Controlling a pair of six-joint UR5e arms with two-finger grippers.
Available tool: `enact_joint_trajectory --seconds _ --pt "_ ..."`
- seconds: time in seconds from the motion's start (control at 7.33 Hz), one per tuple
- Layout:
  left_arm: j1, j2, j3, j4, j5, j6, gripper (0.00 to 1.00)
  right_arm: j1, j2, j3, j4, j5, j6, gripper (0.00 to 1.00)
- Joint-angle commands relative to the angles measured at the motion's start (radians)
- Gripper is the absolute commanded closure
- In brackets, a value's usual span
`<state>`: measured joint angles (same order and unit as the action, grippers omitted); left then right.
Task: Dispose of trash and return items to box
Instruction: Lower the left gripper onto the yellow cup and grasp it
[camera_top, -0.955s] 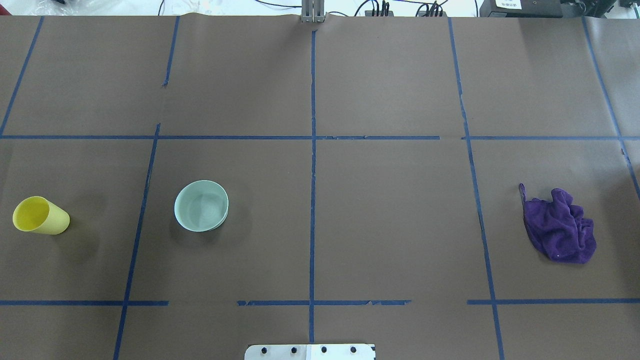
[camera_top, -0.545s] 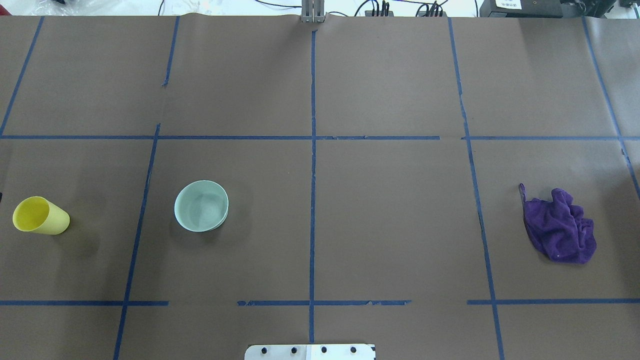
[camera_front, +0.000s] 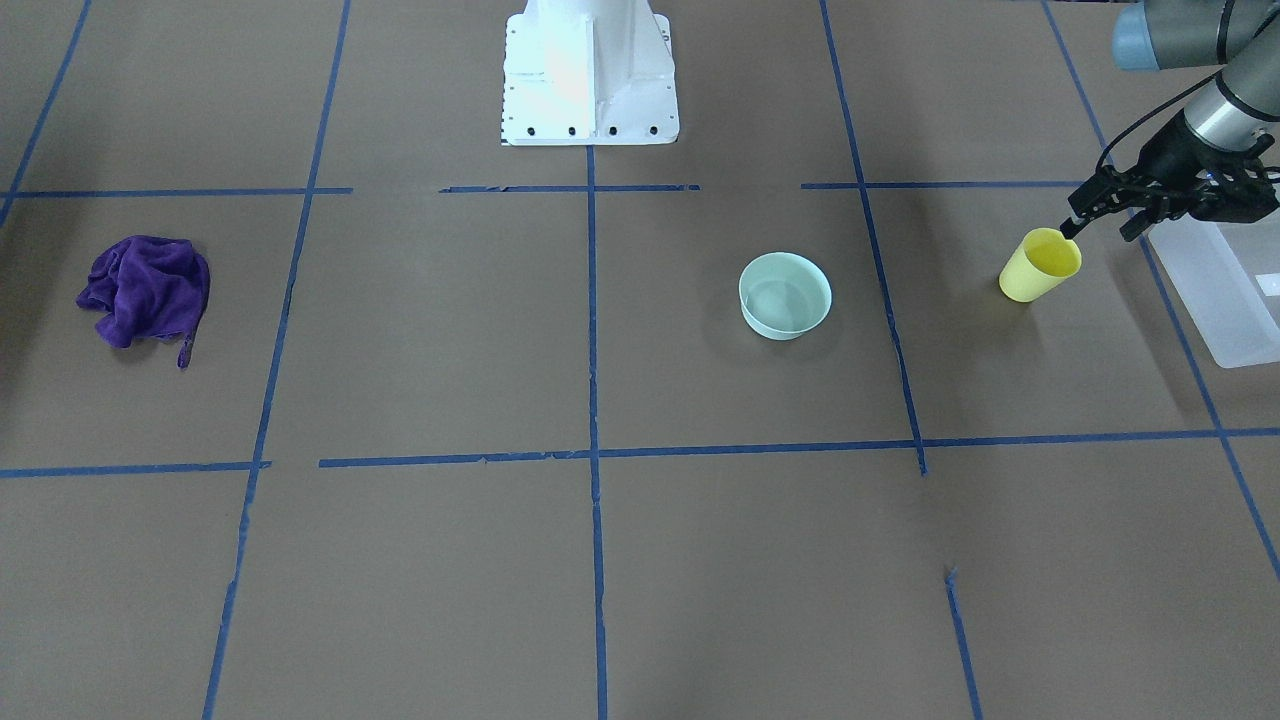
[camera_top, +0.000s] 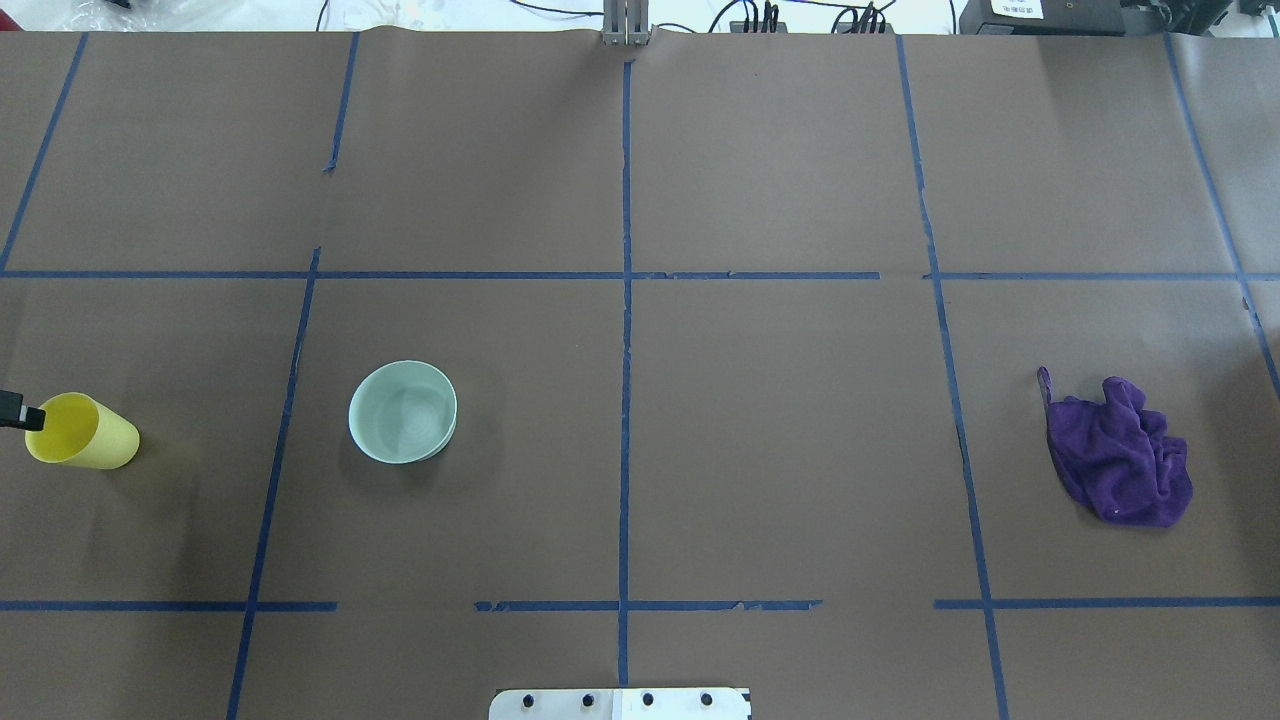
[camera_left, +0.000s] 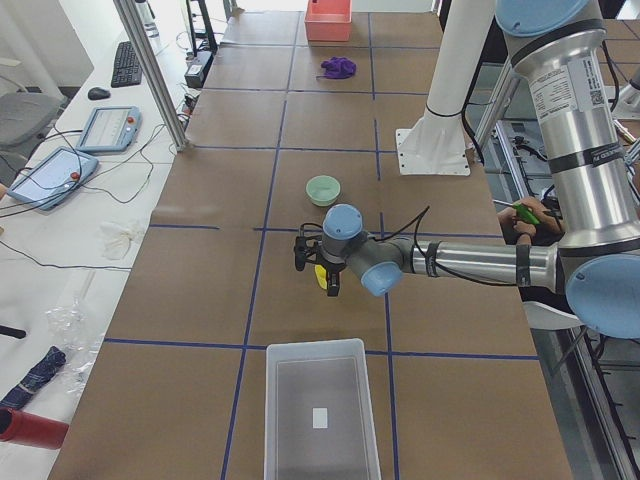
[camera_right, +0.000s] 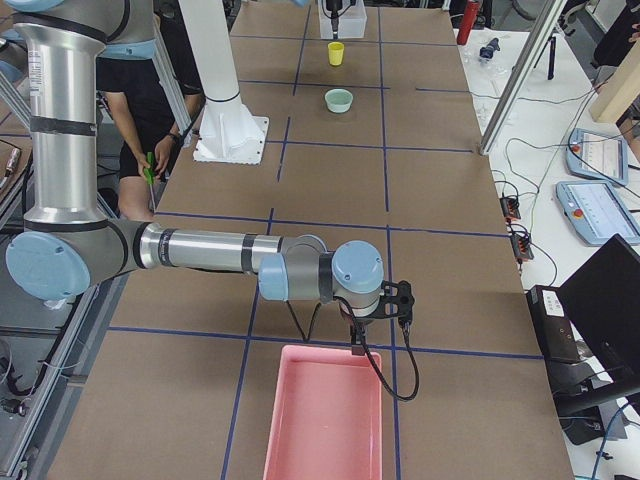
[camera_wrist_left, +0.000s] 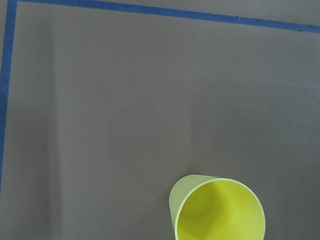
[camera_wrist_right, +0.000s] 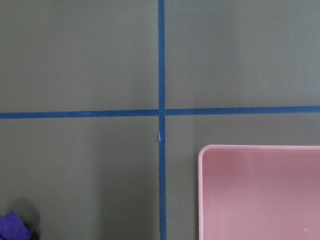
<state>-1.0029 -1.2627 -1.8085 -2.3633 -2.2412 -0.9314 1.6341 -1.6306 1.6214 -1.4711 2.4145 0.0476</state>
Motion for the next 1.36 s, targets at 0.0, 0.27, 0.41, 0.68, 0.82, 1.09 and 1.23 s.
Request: enact_joint_trajectory --seconds 0.0,0.27,0.41,0.68,0.82,1.09,1.23 --pt "0.032 -0.006 0.017 -0.020 0.023 -0.035 0.00 0.000 0.002 0.000 0.000 0.000 0.000 0.00" --pt "0.044 -0.014 0.038 -0.020 0.049 -0.035 0.00 0.000 0.002 0.000 -0.003 0.000 0.000 0.00" --pt "0.046 -0.026 0.050 -0.020 0.049 -0.035 0.00 0.000 0.002 0.000 -0.003 0.000 0.000 0.00" --pt "0.053 -0.041 0.067 -0.020 0.051 -0.035 0.01 0.000 0.002 -0.002 0.000 0.000 0.000 0.00" --pt "0.058 -0.043 0.069 -0.020 0.052 -0.035 0.01 0.000 0.002 -0.002 0.000 0.000 0.000 0.00" --pt "0.073 -0.044 0.075 -0.020 0.072 -0.037 0.08 0.000 0.002 0.000 -0.003 0.000 0.000 0.00" --pt "0.079 -0.049 0.075 -0.020 0.086 -0.047 0.18 0.000 0.002 0.000 -0.003 0.000 0.000 0.00"
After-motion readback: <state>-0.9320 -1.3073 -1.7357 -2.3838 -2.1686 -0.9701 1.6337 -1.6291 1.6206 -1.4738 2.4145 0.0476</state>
